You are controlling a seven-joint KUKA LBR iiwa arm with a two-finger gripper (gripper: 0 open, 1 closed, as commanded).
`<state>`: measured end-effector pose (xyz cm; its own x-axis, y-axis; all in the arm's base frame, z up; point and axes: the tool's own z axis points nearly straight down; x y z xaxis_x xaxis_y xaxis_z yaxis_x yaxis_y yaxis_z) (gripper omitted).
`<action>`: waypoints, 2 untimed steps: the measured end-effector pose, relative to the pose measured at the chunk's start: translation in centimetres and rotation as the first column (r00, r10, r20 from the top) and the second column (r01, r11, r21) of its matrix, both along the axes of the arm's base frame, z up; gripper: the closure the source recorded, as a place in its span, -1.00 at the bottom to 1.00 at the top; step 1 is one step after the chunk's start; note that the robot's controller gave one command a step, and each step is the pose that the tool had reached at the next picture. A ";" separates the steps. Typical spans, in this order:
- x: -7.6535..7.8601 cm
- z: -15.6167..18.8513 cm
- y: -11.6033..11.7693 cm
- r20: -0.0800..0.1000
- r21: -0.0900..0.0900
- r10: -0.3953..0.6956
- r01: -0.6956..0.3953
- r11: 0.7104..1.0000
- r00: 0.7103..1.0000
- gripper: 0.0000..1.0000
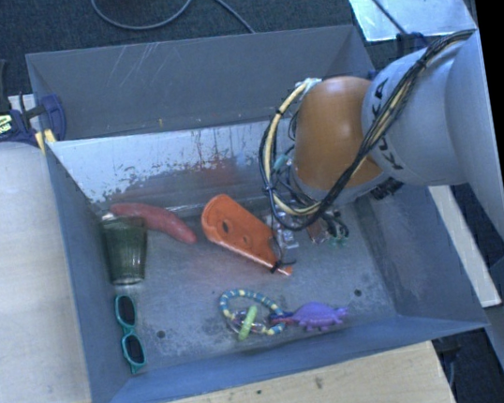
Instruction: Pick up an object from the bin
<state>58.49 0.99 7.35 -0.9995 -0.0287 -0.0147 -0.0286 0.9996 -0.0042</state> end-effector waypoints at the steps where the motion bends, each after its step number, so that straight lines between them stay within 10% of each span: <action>1: 0.0 0.0 0.0 0.000 0.000 0.000 0.000 1.000 1.000 1.00; 2: -0.6 13.5 0.4 0.006 -0.001 0.029 -0.029 1.000 1.000 1.00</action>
Offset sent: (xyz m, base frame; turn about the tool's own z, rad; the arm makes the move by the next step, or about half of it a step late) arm -0.0070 0.0053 0.1338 -0.0310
